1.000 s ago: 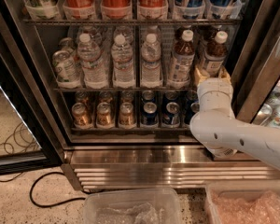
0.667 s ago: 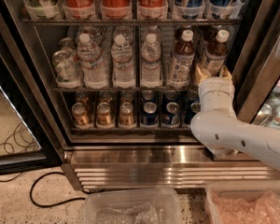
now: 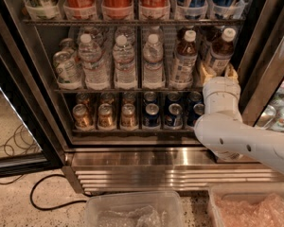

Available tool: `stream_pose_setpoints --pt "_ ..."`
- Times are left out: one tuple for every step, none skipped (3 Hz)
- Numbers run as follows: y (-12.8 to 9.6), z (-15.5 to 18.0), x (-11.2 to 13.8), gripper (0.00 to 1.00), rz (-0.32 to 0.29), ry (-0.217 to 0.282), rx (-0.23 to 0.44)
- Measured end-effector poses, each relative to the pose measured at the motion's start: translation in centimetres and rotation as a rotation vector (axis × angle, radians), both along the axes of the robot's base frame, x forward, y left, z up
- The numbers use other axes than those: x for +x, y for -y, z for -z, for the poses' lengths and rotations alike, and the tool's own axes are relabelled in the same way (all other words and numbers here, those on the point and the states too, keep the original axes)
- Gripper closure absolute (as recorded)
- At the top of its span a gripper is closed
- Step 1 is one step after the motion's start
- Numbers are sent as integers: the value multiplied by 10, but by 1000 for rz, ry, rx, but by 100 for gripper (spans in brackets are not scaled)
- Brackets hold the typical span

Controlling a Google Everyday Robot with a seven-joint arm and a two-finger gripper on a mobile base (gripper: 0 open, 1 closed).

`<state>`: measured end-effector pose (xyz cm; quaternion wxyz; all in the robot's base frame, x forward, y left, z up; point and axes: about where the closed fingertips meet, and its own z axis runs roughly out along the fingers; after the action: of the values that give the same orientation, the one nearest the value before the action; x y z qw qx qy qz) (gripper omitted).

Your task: Pick blue plastic bottle from middle shelf of fridge

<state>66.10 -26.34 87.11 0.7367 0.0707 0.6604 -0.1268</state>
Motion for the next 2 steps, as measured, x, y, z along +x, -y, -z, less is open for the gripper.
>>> stream_pose_setpoints --pt "-3 -15 -7 100 -8 34 -10" --pt "-8 -29 -18 100 -41 56 -21"
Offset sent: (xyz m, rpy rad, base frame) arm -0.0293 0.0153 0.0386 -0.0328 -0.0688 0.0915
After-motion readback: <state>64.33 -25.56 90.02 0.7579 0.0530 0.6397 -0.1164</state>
